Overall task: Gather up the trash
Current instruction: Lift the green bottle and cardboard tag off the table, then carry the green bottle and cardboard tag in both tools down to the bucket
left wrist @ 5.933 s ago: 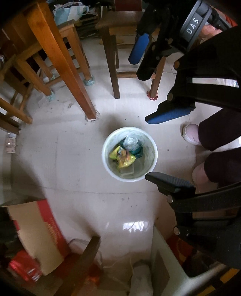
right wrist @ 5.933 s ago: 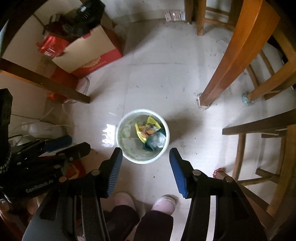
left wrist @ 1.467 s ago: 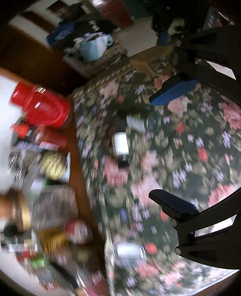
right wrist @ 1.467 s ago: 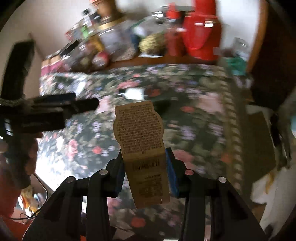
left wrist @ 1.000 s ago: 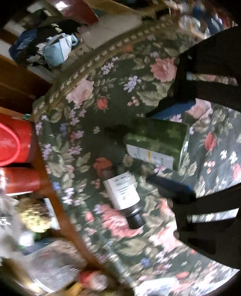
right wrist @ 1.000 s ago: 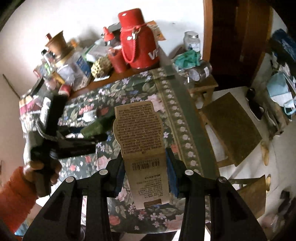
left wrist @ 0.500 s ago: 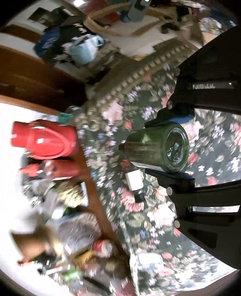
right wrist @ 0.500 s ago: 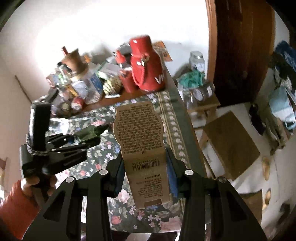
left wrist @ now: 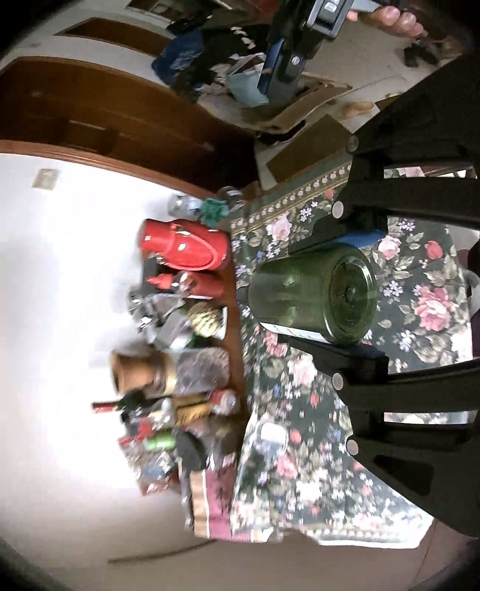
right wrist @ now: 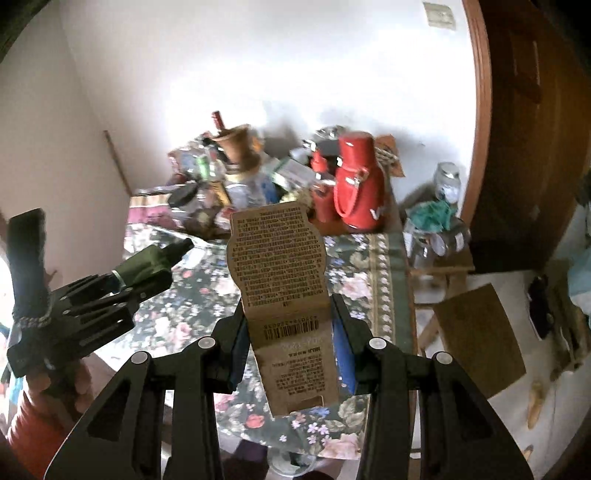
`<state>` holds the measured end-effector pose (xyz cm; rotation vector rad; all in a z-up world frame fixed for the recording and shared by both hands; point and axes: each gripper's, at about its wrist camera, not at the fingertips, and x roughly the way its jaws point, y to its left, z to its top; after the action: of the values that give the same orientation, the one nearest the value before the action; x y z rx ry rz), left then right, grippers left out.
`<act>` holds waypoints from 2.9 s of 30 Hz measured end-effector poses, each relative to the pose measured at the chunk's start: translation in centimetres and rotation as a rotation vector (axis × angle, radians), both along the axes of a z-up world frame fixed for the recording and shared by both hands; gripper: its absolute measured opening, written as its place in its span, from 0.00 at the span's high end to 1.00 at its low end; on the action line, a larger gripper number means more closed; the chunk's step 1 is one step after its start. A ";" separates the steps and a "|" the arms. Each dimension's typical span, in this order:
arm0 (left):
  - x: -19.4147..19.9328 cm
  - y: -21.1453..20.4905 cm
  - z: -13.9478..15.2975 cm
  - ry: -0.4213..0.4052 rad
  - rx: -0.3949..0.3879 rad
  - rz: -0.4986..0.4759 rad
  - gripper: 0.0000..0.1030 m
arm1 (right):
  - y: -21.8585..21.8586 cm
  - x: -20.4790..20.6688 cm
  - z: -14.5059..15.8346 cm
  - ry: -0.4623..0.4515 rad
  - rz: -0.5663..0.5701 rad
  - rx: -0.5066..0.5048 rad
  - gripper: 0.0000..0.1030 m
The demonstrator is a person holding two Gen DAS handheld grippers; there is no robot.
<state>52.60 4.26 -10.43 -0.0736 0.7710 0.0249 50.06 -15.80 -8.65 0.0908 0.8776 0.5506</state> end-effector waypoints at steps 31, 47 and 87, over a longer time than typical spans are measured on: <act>-31.4 7.0 5.9 -0.227 -0.025 -0.056 0.61 | 6.8 -25.5 6.0 -0.138 -0.079 0.054 0.64; -33.8 4.7 0.4 -0.064 -0.070 -0.088 0.61 | 5.6 -30.2 1.2 0.033 -0.072 0.008 0.64; -26.0 5.0 -52.3 0.523 -0.234 0.099 0.61 | 9.3 -21.8 -47.5 0.543 0.133 -0.161 0.48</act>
<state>26.63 9.24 -62.78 -0.3369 1.2905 0.0492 28.30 -6.47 -56.17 0.0345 1.4624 0.5866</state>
